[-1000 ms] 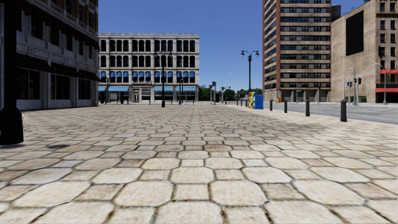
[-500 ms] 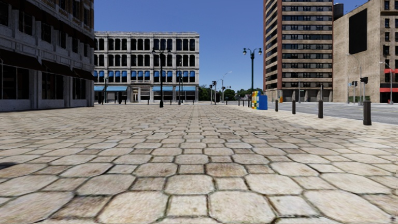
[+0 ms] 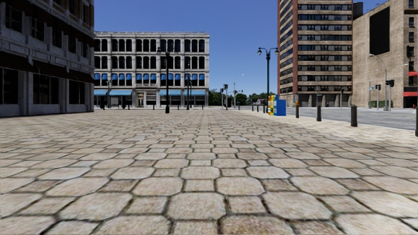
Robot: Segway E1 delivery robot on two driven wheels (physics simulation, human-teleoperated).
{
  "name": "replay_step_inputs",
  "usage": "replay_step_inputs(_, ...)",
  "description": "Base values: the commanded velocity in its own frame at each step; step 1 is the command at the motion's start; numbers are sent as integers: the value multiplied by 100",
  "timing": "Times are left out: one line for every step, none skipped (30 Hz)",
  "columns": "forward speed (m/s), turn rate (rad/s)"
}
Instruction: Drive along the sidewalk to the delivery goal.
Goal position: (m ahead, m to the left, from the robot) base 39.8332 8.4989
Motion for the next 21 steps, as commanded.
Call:
replay_step_inputs(200,0)
replay_step_inputs(200,0)
replay_step_inputs(200,0)
replay_step_inputs(200,0)
replay_step_inputs(200,0)
replay_step_inputs(200,0)
replay_step_inputs(200,0)
replay_step_inputs(200,0)
replay_step_inputs(200,0)
replay_step_inputs(200,0)
replay_step_inputs(200,0)
replay_step_inputs(200,0)
replay_step_inputs(200,0)
replay_step_inputs(200,0)
replay_step_inputs(200,0)
replay_step_inputs(200,0)
replay_step_inputs(200,0)
replay_step_inputs(200,0)
replay_step_inputs(200,0)
replay_step_inputs(200,0)
replay_step_inputs(200,0)
